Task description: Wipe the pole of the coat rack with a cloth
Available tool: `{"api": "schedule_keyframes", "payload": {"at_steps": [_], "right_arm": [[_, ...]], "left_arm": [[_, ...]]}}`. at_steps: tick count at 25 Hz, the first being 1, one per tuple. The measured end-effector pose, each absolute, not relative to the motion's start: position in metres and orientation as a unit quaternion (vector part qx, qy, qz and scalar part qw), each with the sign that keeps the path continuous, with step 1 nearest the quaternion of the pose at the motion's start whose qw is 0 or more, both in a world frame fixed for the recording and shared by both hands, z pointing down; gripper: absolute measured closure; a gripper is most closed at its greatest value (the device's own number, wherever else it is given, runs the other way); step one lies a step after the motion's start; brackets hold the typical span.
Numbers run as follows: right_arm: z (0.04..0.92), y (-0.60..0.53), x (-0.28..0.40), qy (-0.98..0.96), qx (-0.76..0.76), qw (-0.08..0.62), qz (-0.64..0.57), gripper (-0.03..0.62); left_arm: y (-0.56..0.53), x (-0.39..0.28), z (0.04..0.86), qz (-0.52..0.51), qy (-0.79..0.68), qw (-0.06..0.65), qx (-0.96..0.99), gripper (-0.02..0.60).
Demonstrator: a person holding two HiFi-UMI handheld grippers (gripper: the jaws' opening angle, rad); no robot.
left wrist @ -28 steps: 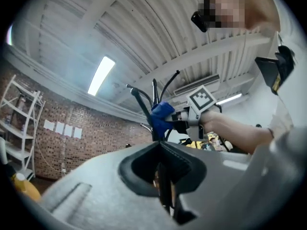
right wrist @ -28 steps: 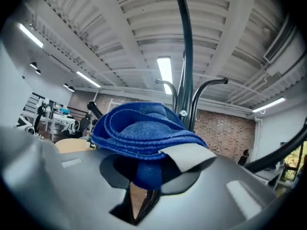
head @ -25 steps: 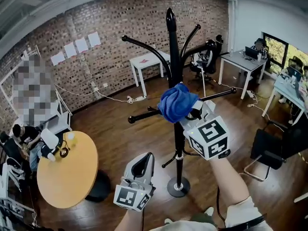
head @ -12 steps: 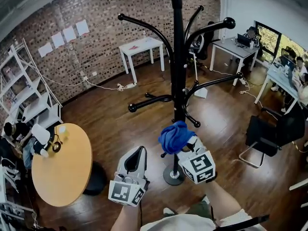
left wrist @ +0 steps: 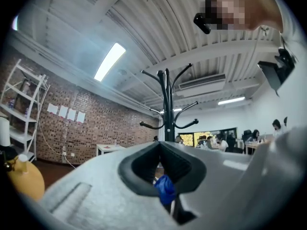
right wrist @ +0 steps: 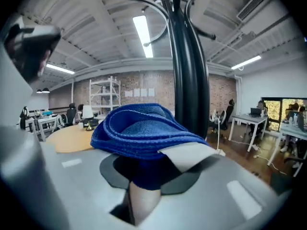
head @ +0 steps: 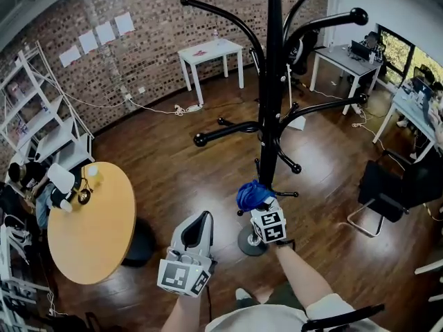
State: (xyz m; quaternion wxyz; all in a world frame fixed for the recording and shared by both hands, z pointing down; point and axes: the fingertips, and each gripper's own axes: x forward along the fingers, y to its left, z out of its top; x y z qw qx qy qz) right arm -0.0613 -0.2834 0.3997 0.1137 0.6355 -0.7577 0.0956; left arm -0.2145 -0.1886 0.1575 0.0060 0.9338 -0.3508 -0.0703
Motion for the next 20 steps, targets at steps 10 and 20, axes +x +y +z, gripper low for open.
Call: {"api": "schedule_keyframes", "payload": {"at_steps": [10,20], "right_arm": [[0.283,-0.232,-0.034,-0.798,0.602,0.027,0.020,0.497],[0.171,-0.271,0.036,-0.895,0.426,0.115,-0.065,0.496]], "left_arm": [[-0.181,-0.154,0.163,-0.050,-0.331,-0.002,0.942,0.580],[-0.168,-0.071,0.133,-0.071,-0.393,-0.023,0.916,0.580]]}}
